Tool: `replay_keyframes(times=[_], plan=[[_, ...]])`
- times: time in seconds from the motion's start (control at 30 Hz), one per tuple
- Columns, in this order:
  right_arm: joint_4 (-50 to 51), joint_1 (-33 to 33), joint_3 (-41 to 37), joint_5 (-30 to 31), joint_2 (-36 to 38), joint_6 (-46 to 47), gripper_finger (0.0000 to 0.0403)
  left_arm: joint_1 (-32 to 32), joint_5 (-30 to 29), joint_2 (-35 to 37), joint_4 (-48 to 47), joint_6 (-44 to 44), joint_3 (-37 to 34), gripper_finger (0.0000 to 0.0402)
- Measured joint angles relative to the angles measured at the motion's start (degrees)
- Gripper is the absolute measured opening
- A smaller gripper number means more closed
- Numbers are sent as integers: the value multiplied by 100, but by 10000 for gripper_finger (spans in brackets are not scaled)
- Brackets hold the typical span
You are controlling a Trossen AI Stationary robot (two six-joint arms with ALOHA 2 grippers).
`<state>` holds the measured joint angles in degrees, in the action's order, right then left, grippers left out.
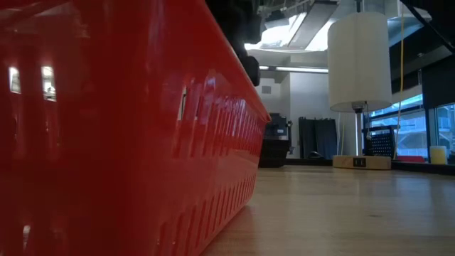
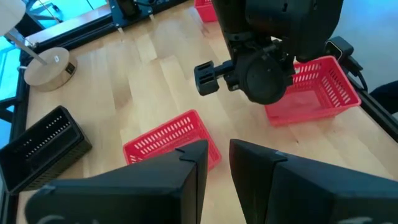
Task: Stack baskets by color
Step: Stack the bottom left red bin on the top red bin
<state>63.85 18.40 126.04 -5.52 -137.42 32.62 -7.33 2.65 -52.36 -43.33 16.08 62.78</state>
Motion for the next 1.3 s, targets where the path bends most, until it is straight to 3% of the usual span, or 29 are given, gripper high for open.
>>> replay_keyframes(times=[0.17,0.67,0.77,0.93,1.3], plan=[[-4,-5,0,252,-1,-16,124,2,0,0,-1,-46,0,58],[-382,-71,2,-22,-486,-9,121,2,-3,-1,-1,-46,0,58],[-390,-111,0,-7,-498,-22,97,2,-4,0,0,-46,0,58],[-402,-199,2,12,-493,-288,12,2,-4,0,0,-46,0,58],[45,-510,566,-365,-449,-1018,5,2,-17,0,-82,-46,0,58]])
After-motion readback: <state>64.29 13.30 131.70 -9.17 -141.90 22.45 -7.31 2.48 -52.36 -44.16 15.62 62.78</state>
